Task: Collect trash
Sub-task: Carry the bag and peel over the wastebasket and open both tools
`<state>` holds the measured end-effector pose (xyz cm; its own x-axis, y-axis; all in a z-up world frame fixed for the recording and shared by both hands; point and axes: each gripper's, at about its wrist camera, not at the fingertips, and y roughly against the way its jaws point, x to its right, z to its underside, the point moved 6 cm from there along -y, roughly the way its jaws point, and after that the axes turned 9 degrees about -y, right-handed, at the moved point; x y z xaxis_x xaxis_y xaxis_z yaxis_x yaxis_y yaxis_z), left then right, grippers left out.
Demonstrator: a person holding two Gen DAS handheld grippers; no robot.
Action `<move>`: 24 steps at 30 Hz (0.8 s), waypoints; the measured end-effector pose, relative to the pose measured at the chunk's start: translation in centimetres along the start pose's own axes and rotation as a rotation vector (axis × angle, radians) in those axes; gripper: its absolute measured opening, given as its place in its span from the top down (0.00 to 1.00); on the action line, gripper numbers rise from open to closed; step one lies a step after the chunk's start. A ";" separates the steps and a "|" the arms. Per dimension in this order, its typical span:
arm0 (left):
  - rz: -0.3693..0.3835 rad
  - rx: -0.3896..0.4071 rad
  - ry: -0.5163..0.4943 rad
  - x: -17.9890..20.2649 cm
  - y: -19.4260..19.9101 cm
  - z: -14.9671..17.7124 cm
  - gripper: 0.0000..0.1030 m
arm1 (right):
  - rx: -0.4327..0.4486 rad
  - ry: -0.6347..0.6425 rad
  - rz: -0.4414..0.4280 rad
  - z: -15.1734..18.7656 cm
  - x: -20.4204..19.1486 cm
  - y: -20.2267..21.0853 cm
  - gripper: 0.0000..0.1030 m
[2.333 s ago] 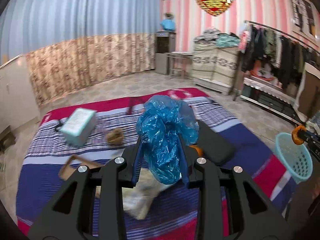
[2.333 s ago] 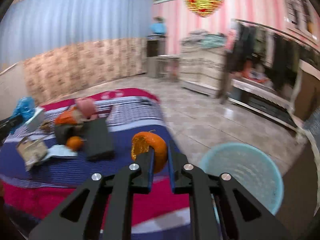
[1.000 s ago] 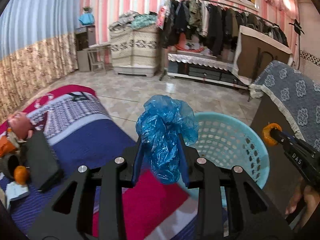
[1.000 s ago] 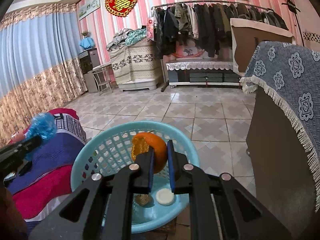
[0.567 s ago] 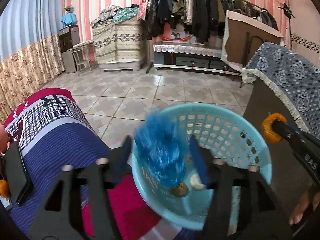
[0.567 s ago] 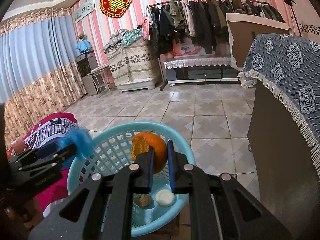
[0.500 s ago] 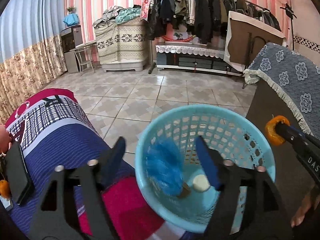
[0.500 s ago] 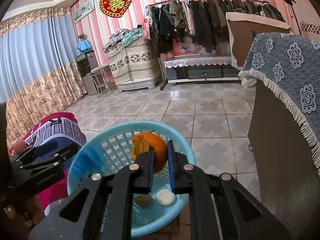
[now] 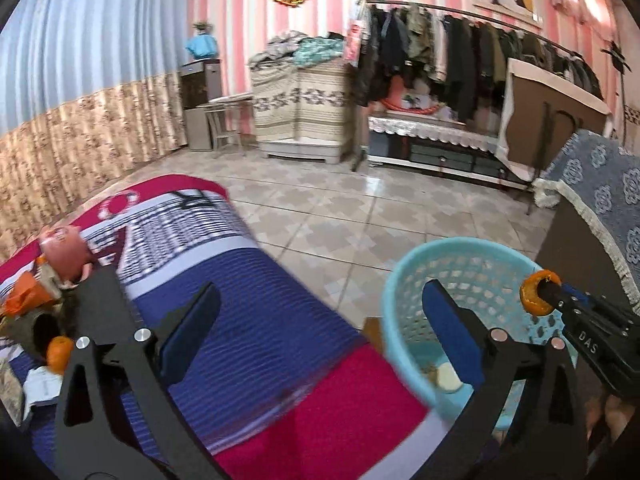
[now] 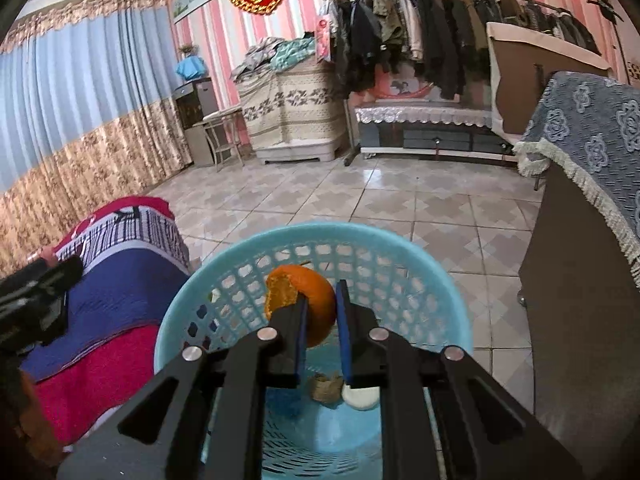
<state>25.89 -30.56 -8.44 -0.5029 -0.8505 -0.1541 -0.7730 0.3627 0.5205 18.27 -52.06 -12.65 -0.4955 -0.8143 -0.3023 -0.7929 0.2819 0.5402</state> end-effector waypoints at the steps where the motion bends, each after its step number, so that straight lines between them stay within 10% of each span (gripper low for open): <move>1: -0.015 -0.001 0.013 -0.8 0.3 0.2 0.05 | -0.002 0.005 0.006 0.1 -0.3 -0.3 0.84; 3: -0.033 -0.002 0.033 -2.2 0.9 0.4 0.05 | -0.025 0.004 0.000 0.2 -0.7 -0.9 0.83; 7: -0.074 0.003 0.064 -4.9 2.5 0.8 0.05 | -0.011 0.024 0.025 0.3 -1.2 -0.8 0.44; 11: -0.110 0.005 0.088 -7.4 3.9 1.4 0.05 | 0.021 0.014 0.019 -0.3 -1.2 0.0 0.27; 17: -0.148 -0.002 0.118 -10.3 5.5 2.4 0.05 | 0.043 0.016 0.044 -0.5 -1.7 0.5 0.09; 24: -0.190 -0.023 0.134 -12.9 6.9 3.9 0.05 | -0.103 0.029 0.063 1.2 -2.1 -2.1 0.08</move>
<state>25.50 -15.56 -6.15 -0.2920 -0.9463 -0.1387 -0.8391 0.1839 0.5119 20.56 -50.35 -14.15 -0.5318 -0.8113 -0.2429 -0.7188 0.2807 0.6360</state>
